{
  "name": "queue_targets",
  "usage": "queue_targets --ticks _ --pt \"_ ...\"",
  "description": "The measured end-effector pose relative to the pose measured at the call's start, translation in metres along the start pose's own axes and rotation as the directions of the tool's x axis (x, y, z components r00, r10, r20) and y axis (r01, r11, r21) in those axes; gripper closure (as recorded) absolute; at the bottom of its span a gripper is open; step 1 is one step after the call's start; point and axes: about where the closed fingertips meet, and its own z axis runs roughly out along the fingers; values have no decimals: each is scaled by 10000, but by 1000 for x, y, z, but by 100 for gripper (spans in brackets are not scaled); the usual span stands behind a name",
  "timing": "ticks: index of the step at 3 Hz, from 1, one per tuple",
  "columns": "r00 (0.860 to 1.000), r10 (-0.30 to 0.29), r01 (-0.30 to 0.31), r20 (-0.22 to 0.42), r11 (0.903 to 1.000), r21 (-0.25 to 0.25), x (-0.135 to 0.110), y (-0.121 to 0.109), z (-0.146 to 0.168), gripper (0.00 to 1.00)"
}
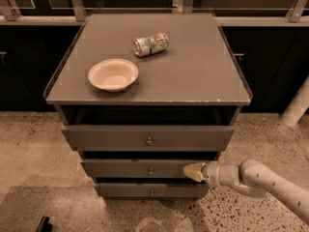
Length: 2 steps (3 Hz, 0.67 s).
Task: Close middle drawer
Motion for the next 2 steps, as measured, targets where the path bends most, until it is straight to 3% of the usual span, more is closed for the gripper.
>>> queue_targets --ticks 1,2 --pt "9985 512 -512 213 9987 1 9 6 -15 100" --pt "9902 1332 -1329 427 9911 -101 18 22 -54 100"
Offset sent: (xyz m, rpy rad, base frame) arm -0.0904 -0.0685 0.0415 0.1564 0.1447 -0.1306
